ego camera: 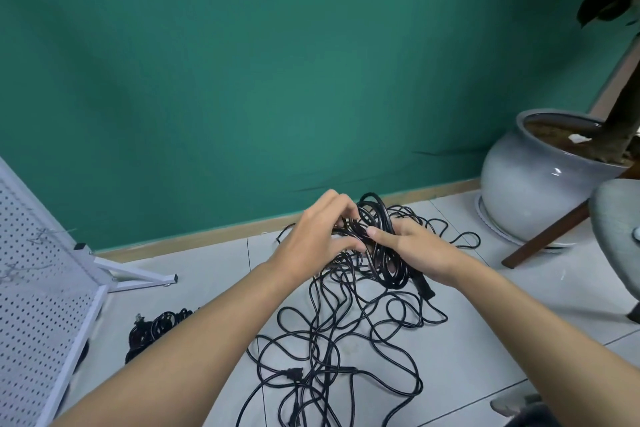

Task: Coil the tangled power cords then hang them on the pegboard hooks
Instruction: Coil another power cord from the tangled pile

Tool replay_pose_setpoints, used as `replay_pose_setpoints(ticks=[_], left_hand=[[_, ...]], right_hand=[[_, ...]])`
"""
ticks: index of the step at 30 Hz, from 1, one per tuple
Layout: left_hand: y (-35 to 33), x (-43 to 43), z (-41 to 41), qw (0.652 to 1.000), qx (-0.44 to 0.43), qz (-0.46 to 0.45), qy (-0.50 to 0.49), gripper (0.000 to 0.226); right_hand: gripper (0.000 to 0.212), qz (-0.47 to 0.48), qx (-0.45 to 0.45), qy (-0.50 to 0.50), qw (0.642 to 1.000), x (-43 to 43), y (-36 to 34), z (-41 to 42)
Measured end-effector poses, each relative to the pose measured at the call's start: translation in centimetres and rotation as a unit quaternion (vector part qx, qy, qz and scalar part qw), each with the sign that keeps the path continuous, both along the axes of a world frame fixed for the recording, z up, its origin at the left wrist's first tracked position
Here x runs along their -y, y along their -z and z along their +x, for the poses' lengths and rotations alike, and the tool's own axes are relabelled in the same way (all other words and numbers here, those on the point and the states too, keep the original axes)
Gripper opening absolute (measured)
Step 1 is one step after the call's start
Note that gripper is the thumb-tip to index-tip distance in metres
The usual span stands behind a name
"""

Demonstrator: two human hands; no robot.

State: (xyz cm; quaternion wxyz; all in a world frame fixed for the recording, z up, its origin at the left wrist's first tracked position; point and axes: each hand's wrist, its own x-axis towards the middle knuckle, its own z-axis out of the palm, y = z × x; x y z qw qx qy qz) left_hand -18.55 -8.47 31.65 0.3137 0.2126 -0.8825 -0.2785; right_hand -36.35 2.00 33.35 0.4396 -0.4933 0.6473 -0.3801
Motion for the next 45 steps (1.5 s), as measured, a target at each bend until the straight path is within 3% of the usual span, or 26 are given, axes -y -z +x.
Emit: replay_pose_setpoints(ticks=[13,18,21,23,26,28,33,37,45], left_hand=[[-1.0,0.7,0.1,0.996,0.057,0.015,0.067,0.023],[-1.3,1.0,0.2,0.998,0.051,-0.008,0.043,0.022],[-1.2,0.8,0.4,0.998,0.051,-0.042,0.013,0.028],[-1.2,0.8,0.6,0.998,0.037,-0.052,-0.016,0.034],[-1.4,1.1,0.8,0.997,-0.032,-0.01,-0.064,0.027],[-1.3,1.8,1.2,0.994,-0.041,0.044,-0.093,0.013],[1.0,3.0,2.9,0.985,0.103,0.12,-0.064,0.014],[1.0,2.9,2.4,0.98,0.051,0.162,-0.107,0.004],[-0.8,0.8,-0.3,0.937,-0.082,0.3,-0.157,0.007]], right_hand=[[0.035,0.004,-0.077,-0.058,0.995,0.1,0.4,-0.3],[0.022,0.006,-0.067,-0.097,0.993,0.0,-0.3,-0.1],[0.041,0.032,-0.135,-0.111,0.984,0.0,0.1,0.1],[0.037,0.03,-0.128,-0.104,0.986,0.0,0.3,0.1],[0.01,-0.012,-0.057,-0.074,0.996,0.1,-0.1,0.0],[0.011,-0.022,-0.027,-0.053,0.998,0.1,-0.3,-0.2],[0.015,-0.016,-0.018,-0.036,0.999,-0.1,-0.1,-0.5],[0.017,-0.011,-0.021,-0.028,0.999,0.0,-0.2,-0.1],[0.022,-0.045,-0.125,-0.014,0.991,0.6,0.4,1.1]])
